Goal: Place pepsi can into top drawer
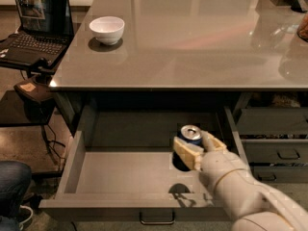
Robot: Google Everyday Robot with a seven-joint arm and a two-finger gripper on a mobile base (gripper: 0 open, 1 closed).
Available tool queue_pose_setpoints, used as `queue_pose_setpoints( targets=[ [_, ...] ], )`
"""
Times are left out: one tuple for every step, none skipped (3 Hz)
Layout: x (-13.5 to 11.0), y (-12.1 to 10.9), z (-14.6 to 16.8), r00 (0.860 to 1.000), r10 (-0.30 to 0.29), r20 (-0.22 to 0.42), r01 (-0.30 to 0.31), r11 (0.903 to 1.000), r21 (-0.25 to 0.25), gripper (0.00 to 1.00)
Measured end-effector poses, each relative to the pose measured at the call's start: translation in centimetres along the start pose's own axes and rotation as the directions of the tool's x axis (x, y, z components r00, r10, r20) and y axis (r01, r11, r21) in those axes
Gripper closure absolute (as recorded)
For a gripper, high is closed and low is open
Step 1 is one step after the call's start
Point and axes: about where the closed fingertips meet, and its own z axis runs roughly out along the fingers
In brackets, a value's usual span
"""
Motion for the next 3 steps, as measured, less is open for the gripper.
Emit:
queue_pose_setpoints(
  targets=[
    [2.7, 2.9, 4.0, 0.999, 0.045, 0.027, -0.043, 0.9983, -0.038, 1.0],
    [2.2, 2.7, 4.8, 0.994, 0.069, 0.087, -0.068, 0.9975, -0.023, 1.0],
    [2.2, 2.8, 5.2, 0.993, 0.073, 0.088, -0.071, 0.9973, -0.021, 1.0]
  ],
)
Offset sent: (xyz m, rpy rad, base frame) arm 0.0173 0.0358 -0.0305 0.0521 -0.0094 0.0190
